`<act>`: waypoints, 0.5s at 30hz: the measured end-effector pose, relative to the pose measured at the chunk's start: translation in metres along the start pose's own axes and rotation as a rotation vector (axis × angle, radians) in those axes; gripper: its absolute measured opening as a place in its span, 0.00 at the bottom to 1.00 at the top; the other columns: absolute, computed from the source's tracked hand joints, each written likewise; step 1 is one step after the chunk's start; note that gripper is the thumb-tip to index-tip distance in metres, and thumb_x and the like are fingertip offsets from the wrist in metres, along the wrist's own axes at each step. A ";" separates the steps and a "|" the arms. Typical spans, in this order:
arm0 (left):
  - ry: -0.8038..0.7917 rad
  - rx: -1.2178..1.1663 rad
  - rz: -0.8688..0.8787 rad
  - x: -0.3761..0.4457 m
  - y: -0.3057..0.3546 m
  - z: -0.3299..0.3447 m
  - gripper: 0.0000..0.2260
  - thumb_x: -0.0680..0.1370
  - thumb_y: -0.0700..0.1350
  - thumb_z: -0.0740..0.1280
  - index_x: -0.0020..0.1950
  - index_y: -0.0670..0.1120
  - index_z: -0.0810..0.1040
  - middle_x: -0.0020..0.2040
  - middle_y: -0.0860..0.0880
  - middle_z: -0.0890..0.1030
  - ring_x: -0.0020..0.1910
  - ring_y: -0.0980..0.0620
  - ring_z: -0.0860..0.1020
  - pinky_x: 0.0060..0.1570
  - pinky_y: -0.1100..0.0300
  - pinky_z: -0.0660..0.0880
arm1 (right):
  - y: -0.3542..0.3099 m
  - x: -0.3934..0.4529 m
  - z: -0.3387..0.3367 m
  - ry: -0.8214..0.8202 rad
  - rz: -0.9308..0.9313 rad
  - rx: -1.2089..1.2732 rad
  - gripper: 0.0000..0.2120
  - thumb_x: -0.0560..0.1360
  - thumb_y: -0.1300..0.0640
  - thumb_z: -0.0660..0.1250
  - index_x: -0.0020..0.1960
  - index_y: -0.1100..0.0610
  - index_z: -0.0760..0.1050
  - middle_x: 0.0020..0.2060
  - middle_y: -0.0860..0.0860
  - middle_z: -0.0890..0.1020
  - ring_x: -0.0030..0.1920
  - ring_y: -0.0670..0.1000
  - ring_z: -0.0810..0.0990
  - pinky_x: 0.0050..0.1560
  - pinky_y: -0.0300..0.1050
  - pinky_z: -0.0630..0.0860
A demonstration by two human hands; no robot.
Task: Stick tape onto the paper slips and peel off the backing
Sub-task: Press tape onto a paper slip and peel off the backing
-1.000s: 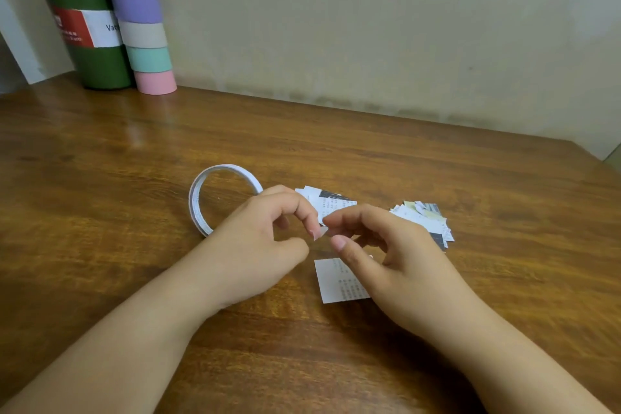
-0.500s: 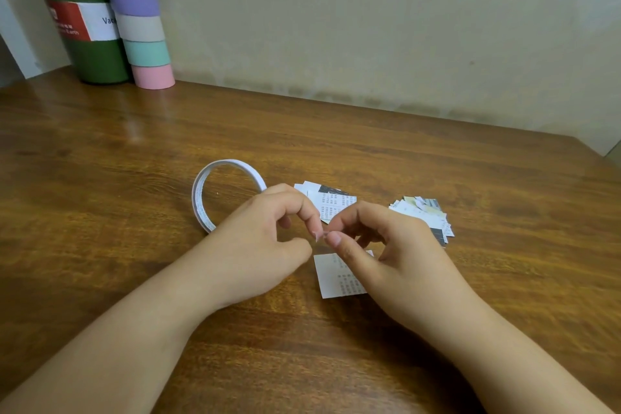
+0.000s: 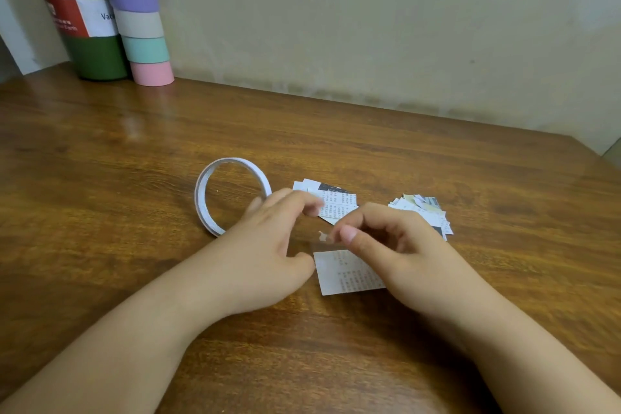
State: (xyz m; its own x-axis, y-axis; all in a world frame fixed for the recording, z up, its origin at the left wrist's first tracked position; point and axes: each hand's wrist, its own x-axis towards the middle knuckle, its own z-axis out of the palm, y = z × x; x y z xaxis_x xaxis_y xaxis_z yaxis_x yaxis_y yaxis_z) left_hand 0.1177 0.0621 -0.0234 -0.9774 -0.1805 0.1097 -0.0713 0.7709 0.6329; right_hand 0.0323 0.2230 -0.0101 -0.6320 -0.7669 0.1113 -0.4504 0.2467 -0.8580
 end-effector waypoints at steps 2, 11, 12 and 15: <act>-0.018 0.096 -0.015 0.000 -0.001 0.000 0.33 0.74 0.44 0.61 0.72 0.65 0.50 0.60 0.67 0.62 0.59 0.61 0.61 0.59 0.66 0.63 | -0.003 0.000 -0.002 0.024 0.050 0.093 0.11 0.78 0.54 0.62 0.42 0.53 0.81 0.36 0.42 0.82 0.41 0.49 0.79 0.45 0.41 0.73; 0.009 0.100 0.078 -0.003 0.001 0.000 0.06 0.73 0.57 0.65 0.48 0.62 0.77 0.50 0.63 0.72 0.54 0.64 0.64 0.51 0.72 0.64 | 0.004 0.004 -0.028 -0.181 0.508 0.265 0.17 0.77 0.62 0.50 0.44 0.61 0.78 0.21 0.51 0.64 0.22 0.47 0.54 0.22 0.37 0.52; -0.002 0.103 0.084 -0.004 0.001 0.000 0.05 0.72 0.57 0.65 0.47 0.62 0.77 0.50 0.62 0.73 0.53 0.63 0.64 0.51 0.70 0.64 | 0.003 0.004 -0.026 -0.203 0.518 0.247 0.17 0.77 0.62 0.50 0.44 0.61 0.78 0.21 0.51 0.64 0.23 0.47 0.54 0.23 0.36 0.51; -0.010 0.106 0.093 -0.004 0.002 0.000 0.05 0.72 0.58 0.65 0.47 0.62 0.78 0.49 0.62 0.73 0.52 0.62 0.65 0.50 0.71 0.63 | 0.003 0.005 -0.023 -0.245 0.529 0.202 0.16 0.77 0.61 0.51 0.44 0.60 0.78 0.21 0.51 0.64 0.22 0.47 0.54 0.23 0.36 0.50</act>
State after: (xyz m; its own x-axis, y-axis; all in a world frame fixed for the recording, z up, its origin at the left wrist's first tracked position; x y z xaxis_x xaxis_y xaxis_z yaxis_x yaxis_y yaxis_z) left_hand 0.1215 0.0647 -0.0230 -0.9826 -0.0995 0.1566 -0.0001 0.8444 0.5357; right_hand 0.0136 0.2337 -0.0007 -0.5633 -0.6910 -0.4530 0.0281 0.5319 -0.8463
